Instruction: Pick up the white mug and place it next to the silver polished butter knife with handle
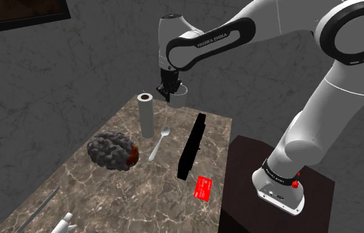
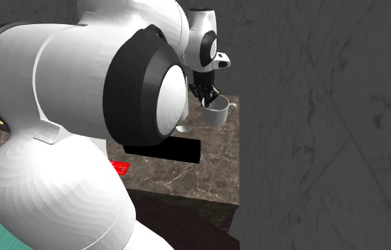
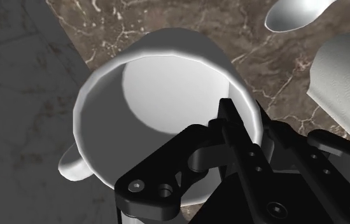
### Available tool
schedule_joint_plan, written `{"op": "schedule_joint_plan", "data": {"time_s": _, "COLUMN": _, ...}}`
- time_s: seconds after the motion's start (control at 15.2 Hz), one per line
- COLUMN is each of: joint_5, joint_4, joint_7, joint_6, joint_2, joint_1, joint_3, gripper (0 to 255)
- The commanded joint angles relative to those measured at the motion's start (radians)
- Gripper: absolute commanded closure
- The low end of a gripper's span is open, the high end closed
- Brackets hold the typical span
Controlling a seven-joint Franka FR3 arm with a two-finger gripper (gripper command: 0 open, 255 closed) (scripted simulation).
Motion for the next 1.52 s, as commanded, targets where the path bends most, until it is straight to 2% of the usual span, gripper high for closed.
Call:
{"op": "schedule_joint_plan", "data": {"time_s": 0.0, "joint_5": 0.003, "joint_4": 0.019, "joint_7": -0.003, "joint_6": -0.027, "joint_2": -0.008, "joint_1": 0.000, "joint_3": 0.000, "gripper": 255}}
{"op": "schedule_joint_plan", "data": {"time_s": 0.59, "joint_5": 0.013, "joint_4": 0.102, "joint_7": -0.015, "joint_6": -0.139, "joint_2": -0.038, "joint_1": -0.001, "joint_3": -0.001, "gripper": 255}}
{"op": "schedule_joint_plan", "data": {"time_s": 1.06, "joint_5": 0.010, "joint_4": 0.114, "joint_7": 0.154, "joint_6": -0.153, "joint_2": -0.031, "joint_1": 0.080, "joint_3": 0.087, "gripper": 255}}
{"op": "schedule_joint_plan", "data": {"time_s": 1.45, "joint_5": -0.007, "joint_4": 0.169, "joint_7": 0.305, "joint_6": -0.175, "joint_2": 0.015, "joint_1": 0.151, "joint_3": 0.162, "gripper": 255}}
